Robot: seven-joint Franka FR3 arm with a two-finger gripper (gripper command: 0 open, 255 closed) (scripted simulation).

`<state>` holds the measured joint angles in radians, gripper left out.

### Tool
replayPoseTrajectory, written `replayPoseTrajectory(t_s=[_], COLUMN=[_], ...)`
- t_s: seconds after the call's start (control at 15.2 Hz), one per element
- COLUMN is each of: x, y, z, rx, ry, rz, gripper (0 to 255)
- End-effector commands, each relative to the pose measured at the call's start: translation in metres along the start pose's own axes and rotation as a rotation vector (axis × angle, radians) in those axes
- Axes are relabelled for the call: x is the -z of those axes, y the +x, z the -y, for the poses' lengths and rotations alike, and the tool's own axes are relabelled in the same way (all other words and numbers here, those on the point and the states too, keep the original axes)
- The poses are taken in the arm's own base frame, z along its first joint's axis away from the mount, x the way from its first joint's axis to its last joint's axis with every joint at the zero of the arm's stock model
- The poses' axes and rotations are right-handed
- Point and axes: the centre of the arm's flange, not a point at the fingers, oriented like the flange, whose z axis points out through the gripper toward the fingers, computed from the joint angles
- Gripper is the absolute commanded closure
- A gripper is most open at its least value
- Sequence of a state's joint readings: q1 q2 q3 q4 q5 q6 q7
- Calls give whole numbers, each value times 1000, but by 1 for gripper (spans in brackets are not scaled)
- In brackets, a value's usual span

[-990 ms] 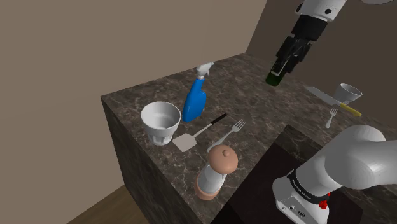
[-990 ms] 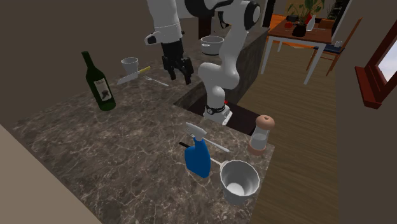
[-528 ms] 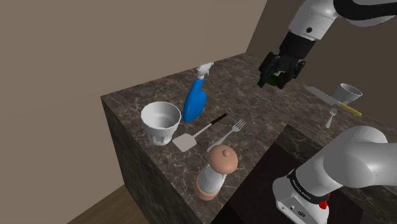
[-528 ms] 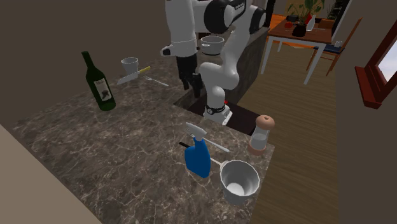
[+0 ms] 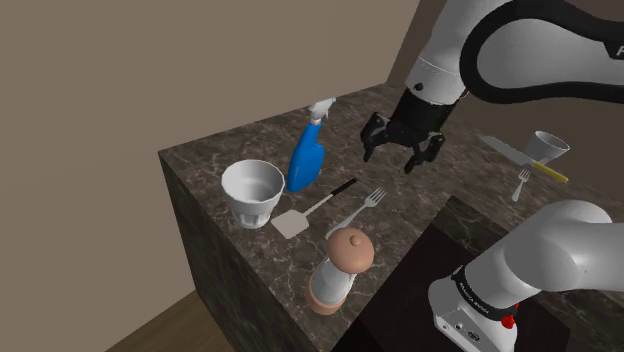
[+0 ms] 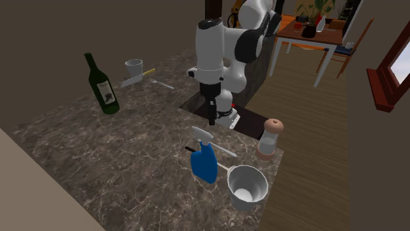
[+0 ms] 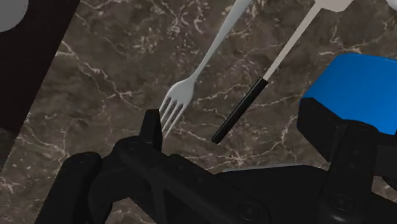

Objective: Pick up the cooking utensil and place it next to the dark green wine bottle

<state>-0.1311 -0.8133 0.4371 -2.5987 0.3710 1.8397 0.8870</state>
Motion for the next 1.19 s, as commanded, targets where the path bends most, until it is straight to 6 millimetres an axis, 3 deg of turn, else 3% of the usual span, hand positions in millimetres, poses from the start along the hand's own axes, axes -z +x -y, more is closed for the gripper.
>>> replayPoseTrajectory(t_s=[0.0, 0.26, 0.59, 1.12], x=[-19, -57, -107, -146], y=[-11, -20, -16, -13], z=[21, 62, 112, 109], rx=[-128, -361, -652, -652], ry=[-8, -29, -55, -55], rz=[-19, -56, -102, -102], gripper=[0, 0, 0, 0])
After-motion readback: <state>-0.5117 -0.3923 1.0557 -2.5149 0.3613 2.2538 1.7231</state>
